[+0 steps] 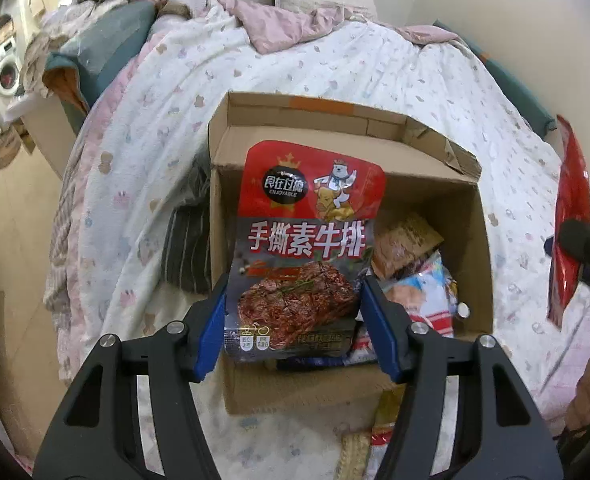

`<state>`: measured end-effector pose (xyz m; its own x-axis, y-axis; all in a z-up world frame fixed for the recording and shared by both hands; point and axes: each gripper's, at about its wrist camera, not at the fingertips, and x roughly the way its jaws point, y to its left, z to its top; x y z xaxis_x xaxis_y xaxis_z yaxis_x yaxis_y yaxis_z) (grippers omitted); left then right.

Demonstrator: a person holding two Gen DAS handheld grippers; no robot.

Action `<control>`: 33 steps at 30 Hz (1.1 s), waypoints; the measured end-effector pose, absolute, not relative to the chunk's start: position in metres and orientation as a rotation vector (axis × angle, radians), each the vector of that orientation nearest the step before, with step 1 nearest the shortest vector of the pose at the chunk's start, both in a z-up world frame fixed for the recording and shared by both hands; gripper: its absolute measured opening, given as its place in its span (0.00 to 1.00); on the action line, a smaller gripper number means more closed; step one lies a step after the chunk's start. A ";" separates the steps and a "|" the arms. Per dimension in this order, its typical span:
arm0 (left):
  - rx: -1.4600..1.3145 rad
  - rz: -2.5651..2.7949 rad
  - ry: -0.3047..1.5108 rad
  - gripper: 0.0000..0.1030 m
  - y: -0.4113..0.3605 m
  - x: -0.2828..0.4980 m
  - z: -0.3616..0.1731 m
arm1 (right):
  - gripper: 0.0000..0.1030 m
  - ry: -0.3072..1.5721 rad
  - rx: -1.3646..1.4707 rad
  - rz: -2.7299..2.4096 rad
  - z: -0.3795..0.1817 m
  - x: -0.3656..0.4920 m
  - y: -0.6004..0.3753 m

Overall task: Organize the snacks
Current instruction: 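Lift both packets and carry them over the box, then open both tools to drop the packets into the box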

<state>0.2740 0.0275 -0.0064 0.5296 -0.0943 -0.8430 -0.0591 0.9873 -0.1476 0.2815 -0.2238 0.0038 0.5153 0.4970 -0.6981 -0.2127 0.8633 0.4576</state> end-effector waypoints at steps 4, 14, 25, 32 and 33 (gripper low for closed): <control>-0.126 -0.032 1.001 0.57 0.026 0.277 -0.012 | 0.88 0.903 0.329 0.438 0.000 0.297 -0.227; -0.098 -0.059 1.044 0.57 0.017 0.287 -0.032 | 0.89 0.989 0.358 0.441 -0.042 0.330 -0.225; -0.193 -0.098 1.140 0.57 0.019 0.294 -0.047 | 0.91 1.076 0.147 0.347 -0.071 0.343 -0.192; -0.219 -0.126 1.152 0.59 0.019 0.293 -0.044 | 1.00 1.045 0.214 0.367 -0.062 0.344 -0.204; -0.219 -0.132 1.159 0.60 0.019 0.294 -0.045 | 1.00 1.034 0.225 0.364 -0.059 0.344 -0.206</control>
